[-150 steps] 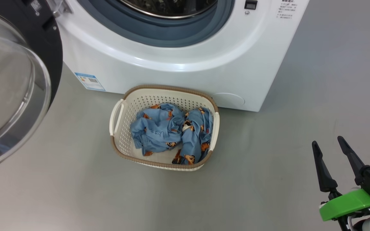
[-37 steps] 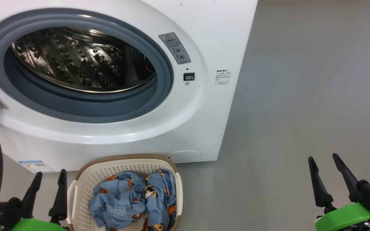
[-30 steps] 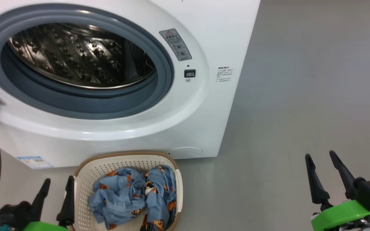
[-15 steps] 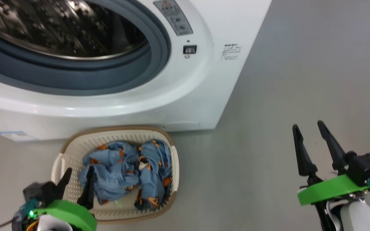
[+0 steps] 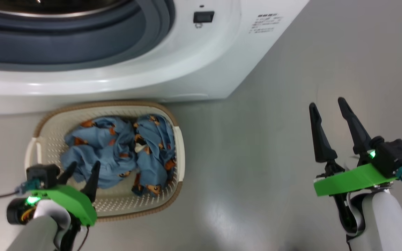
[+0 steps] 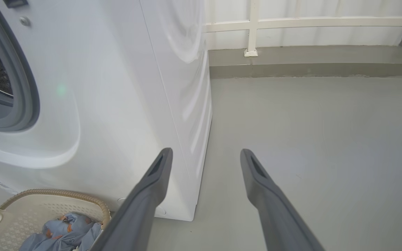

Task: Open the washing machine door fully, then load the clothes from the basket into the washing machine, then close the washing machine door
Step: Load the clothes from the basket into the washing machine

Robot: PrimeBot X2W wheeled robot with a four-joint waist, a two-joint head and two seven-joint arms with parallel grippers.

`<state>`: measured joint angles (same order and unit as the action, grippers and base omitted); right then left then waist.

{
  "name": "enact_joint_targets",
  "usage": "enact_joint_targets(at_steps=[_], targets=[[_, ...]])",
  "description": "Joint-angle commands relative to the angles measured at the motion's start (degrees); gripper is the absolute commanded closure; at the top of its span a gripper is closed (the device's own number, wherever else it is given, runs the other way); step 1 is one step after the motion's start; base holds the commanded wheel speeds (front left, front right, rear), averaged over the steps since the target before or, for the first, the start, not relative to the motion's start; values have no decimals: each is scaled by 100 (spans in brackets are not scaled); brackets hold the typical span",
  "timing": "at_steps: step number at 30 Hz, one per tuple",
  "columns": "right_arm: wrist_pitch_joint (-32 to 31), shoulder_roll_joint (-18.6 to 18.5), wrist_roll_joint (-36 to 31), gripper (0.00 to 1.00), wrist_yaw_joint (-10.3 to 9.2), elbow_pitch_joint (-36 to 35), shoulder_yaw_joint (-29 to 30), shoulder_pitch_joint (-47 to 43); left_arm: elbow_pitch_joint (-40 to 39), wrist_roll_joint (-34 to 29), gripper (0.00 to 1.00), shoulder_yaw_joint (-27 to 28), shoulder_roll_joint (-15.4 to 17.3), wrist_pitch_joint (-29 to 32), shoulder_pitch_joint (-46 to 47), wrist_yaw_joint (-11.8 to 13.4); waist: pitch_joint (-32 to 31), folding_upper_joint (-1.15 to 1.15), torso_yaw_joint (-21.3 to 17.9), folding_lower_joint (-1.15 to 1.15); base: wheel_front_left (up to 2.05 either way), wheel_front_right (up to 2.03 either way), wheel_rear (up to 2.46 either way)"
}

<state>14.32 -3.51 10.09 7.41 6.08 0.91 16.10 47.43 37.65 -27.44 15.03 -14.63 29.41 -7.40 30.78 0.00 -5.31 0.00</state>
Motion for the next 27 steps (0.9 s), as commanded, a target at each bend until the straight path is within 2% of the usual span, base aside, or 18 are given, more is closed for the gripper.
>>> enact_joint_targets(at_steps=[1,6,16,27], targets=[[68,42,-47,0,8,-162,-134,87,135,136,0,-1,243,-37,230,-9,519,0,-140,0,0,0,0],[68,60,-22,0,8,-216,-230,347,601,519,0,-653,394,-37,826,-9,999,0,-219,0,0,0,0],[68,62,87,0,8,-332,-407,789,1162,1125,0,-1600,634,33,1665,-9,1658,0,-302,0,0,0,0],[68,63,185,0,8,-439,-522,924,1495,1655,0,-2202,834,279,2242,-9,2030,0,-454,0,0,0,0]])
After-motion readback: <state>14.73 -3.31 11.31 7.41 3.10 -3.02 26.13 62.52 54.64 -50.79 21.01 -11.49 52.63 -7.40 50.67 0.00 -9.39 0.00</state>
